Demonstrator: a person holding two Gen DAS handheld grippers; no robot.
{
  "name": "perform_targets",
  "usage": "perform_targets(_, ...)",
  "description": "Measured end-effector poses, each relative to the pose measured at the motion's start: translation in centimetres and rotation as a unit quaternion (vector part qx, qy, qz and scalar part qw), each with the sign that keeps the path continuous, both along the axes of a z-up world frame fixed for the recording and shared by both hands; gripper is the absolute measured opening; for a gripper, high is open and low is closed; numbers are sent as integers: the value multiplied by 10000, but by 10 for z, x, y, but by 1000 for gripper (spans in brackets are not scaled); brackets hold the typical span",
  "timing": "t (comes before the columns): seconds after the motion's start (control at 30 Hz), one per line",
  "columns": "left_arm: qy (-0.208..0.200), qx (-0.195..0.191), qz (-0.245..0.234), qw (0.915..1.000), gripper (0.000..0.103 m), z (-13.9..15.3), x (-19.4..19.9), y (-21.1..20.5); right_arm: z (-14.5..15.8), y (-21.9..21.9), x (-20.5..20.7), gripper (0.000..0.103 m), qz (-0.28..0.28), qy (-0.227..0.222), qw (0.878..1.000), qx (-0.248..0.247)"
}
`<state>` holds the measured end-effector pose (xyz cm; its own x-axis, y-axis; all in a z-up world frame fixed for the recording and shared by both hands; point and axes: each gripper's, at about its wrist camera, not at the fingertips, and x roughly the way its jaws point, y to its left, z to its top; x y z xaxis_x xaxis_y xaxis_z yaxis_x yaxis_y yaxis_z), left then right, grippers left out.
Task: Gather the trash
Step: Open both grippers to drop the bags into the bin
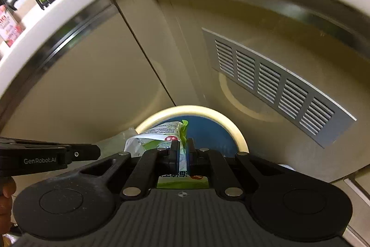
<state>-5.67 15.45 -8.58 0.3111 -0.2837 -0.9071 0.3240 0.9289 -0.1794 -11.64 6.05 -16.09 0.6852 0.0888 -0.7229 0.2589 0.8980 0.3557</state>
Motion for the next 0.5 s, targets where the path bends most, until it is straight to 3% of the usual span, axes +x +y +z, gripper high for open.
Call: perform_targets(0.5,303,307,-6,9991,2,-39,27,-21,-36,6,27,6,56,588,9982,-78)
